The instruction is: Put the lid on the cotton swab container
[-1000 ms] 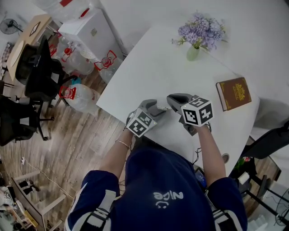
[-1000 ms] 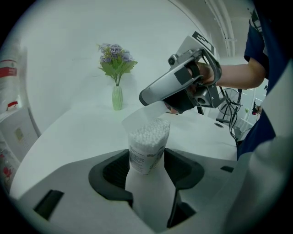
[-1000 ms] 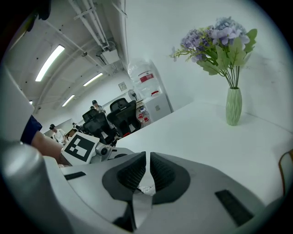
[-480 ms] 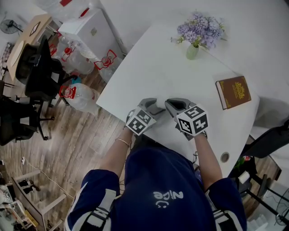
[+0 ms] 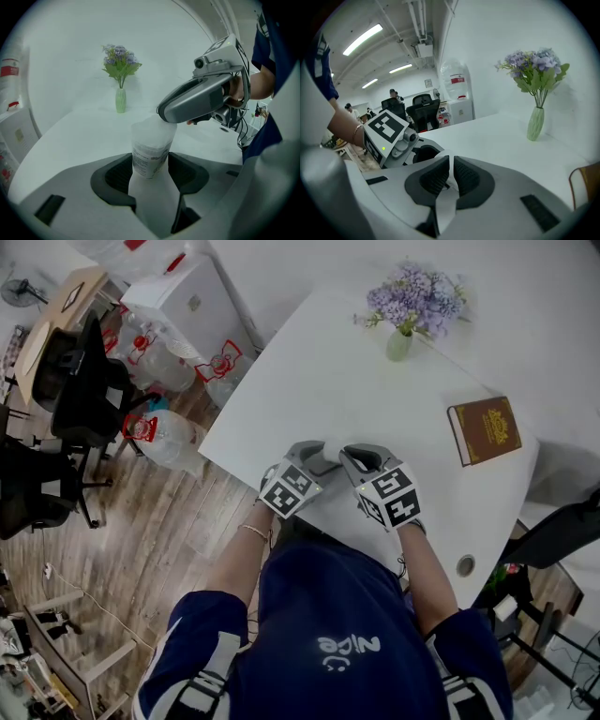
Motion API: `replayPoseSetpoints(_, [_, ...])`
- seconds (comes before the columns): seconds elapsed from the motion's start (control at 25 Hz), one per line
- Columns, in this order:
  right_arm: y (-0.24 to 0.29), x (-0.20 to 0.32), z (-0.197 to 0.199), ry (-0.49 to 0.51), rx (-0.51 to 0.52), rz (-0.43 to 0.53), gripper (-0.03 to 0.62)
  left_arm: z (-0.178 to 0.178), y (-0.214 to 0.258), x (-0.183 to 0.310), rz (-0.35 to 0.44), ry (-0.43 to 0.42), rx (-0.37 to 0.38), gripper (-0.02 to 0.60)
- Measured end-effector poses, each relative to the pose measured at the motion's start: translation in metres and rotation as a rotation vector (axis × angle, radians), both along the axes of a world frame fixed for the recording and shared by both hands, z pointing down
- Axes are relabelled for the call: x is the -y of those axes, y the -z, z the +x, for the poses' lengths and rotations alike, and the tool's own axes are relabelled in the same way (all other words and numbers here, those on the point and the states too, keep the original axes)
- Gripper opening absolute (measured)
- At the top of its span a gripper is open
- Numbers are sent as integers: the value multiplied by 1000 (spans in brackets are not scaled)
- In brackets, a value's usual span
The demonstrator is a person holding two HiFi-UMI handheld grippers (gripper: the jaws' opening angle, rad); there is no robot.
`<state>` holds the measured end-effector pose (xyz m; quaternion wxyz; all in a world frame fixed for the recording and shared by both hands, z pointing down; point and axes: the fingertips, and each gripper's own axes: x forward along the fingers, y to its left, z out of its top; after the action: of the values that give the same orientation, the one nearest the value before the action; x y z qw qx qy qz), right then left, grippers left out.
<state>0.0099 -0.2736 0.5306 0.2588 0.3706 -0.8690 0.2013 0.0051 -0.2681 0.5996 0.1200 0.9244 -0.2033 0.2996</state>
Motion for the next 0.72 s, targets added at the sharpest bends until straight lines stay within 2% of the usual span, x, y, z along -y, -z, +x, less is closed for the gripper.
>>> replayPoseSetpoints(0.12, [0,-2,-3,6,-69,61,60,-1,0,-1,-3,0,0,258])
replayPoseSetpoints(0.36, [0,-2,0,-42,-26,82,60,0,0,0,-1,11,-3,259])
replayPoseSetpoints(0.56, [4,-4,4,-62,64,92,60,1,4,-5,-49,95,-48,280])
replayPoseSetpoints(0.64, [14,-8,10,-95,107,136,60,-1,7,-16,-64,92,-53,308])
replayPoseSetpoints(0.72, [27,-14,17,-124,165,186,60,-8,11,-26,-57,102,-46,310])
